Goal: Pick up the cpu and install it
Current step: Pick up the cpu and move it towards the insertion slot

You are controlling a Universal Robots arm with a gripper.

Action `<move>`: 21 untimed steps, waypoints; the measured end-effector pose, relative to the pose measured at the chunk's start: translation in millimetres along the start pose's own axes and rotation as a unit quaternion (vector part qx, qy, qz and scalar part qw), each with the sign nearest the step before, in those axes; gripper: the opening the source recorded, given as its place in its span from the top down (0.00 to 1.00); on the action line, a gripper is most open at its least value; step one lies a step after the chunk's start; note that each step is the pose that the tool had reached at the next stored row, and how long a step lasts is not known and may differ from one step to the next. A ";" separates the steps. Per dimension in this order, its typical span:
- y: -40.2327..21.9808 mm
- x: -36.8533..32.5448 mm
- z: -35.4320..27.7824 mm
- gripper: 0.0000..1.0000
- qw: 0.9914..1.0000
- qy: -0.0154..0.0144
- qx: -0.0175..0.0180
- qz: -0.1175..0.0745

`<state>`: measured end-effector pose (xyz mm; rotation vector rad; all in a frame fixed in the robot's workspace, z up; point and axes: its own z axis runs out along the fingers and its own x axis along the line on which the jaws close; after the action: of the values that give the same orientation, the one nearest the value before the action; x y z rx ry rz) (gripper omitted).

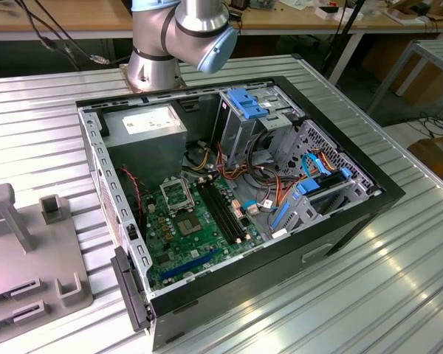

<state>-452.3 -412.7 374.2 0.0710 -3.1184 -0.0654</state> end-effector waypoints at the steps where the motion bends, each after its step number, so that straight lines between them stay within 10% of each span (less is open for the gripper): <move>1: 0.0 0.0 0.0 0.76 1.000 0.000 0.000 0.000; 21: -7.5 4.1 14.4 0.63 1.000 0.005 0.000 0.003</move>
<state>-456.4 -419.9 359.6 0.0603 -3.1088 -0.0655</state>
